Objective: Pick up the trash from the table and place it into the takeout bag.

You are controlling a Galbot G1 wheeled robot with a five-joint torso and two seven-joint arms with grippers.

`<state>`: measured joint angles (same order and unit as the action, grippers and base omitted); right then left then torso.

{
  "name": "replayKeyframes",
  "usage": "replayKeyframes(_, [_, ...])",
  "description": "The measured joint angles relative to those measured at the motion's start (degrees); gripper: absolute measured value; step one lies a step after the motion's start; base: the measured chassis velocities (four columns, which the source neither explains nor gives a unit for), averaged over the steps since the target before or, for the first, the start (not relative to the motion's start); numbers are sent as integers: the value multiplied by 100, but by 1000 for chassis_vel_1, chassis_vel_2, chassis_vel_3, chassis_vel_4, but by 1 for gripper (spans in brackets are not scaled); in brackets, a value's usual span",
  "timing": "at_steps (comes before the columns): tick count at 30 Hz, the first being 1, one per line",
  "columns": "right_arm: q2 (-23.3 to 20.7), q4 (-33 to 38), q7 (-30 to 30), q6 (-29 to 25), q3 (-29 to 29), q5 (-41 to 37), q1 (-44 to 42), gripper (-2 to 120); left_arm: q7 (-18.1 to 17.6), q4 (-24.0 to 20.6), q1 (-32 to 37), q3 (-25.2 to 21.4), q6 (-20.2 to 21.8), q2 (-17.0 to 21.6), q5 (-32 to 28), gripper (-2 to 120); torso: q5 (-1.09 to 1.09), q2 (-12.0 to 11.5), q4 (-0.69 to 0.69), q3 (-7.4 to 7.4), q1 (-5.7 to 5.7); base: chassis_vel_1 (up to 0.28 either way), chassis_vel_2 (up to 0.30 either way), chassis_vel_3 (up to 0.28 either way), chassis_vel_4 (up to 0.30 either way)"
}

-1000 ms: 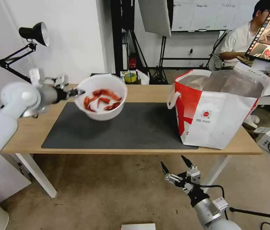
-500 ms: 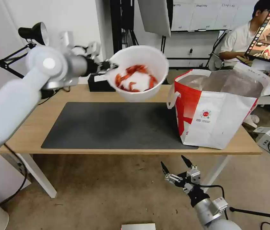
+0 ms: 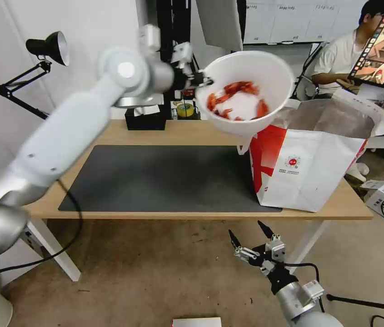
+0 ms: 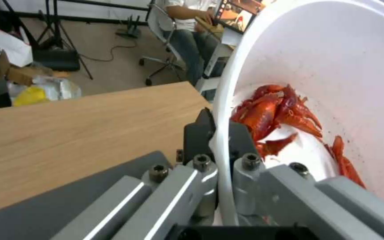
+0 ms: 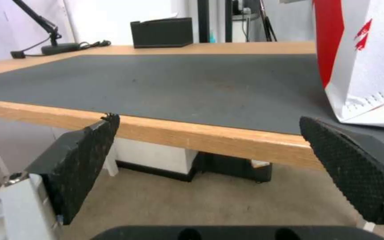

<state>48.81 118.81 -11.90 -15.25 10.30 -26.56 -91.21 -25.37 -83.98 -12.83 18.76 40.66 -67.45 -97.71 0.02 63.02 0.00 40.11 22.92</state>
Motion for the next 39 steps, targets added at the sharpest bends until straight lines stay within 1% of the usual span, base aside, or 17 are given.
replayKeyframes(3, [0, 0, 0, 0, 0, 0, 0, 100, -59, 426, -84, 34, -70, -441, 99, 0, -1, 0, 1, 0, 0, 0, 0, 0, 0])
replayKeyframes(4, [0, 0, 0, 0, 0, 0, 0, 100, -59, 426, -84, 34, -70, -441, 99, 0, -1, 0, 1, 0, 0, 0, 0, 0, 0])
replayKeyframes(6, [0, 0, 0, 0, 0, 0, 0, 100, -99, 705, -106, 67, -141, -759, 211, 0, 0, 0, 0, 0, 0, 0, 0, 0, 0])
replayKeyframes(7, [0, 0, 0, 0, 0, 0, 0, 100, -99, 705, -106, 67, -141, -759, 211, 0, 0, 0, 0, 0, 0, 0, 0, 0, 0])
replayKeyframes(10, [0, 0, 0, 0, 0, 0, 0, 100, -147, 1117, -129, 140, -312, -1229, 459, 0, 0, 0, 0, 0, 0, 0, 0, 0, 0])
replayKeyframes(12, [0, 0, 0, 0, 0, 0, 0, 100, -152, 1219, -132, 154, -368, -1342, 537, 0, 0, 0, 0, 0, 0, 0, 0, 0, 0])
replayKeyframes(14, [0, 0, 0, 0, 0, 0, 0, 100, -154, 1477, -145, 201, -537, -1647, 729, 0, 0, 0, -1, 0, 0, 0, 0, 0, 0])
replayKeyframes(15, [0, 0, 0, 0, 0, 0, 0, 100, -154, 1477, -145, 201, -537, -1647, 729, 0, 0, 0, -1, 0, 0, 0, 0, 0, 0])
replayKeyframes(17, [0, 0, 0, 0, 0, 0, 0, 100, -156, 1871, -159, 291, -857, -2053, 1109, 0, 0, 0, -2, 0, 0, 0, 0, 0, 0])
replayKeyframes(18, [0, 0, 0, 0, 0, 0, 0, 100, -156, 1871, -159, 291, -857, -2053, 1109, 0, 0, 0, -2, 0, 0, 0, 0, 0, 0])
replayKeyframes(21, [0, 0, 0, 0, 0, 0, 0, 100, -191, 2177, -162, 317, -1180, -2352, 1443, 0, 0, 0, -1, 0, 0, 0, 0, 0, 0])
replayKeyframes(22, [0, 0, 0, 0, 0, 0, 0, 100, -191, 2177, -162, 317, -1180, -2352, 1443, 0, 0, 0, -1, 0, 0, 0, 0, 0, 0])
replayKeyframes(24, [0, 0, 0, 0, 0, 0, 0, 100, -138, 2282, -116, 470, -1456, -2406, 1853, 0, 0, 0, -1, -1, -1, 0, 0, 0, 0])
replayKeyframes(26, [0, 0, 0, 0, 0, 0, 0, 100, -80, 2279, -74, 552, -1532, -2392, 1986, 0, -1, 0, 0, -1, 0, 0, 0, 0, 0])
replayKeyframes(29, [0, 0, 0, 0, 0, 0, 0, 100, 137, 2131, 105, 886, -1886, -2248, 2534, 0, -2, 0, 1, 0, 0, 0, 0, 0, 0])
replayKeyframes(33, [0, 0, 0, 0, 0, 0, 0, 100, 245, 1826, 267, 1160, -1945, -2070, 2700, 0, -2, 0, 1, 0, 0, 0, 0, 0, 0])
replayKeyframes(39, [0, 0, 0, 0, 0, 0, 0, 100, 420, 1583, 335, 1237, -1928, -1981, 2624, 0, -2, 0, 0, 0, 0, 0, 0, 0, 0])
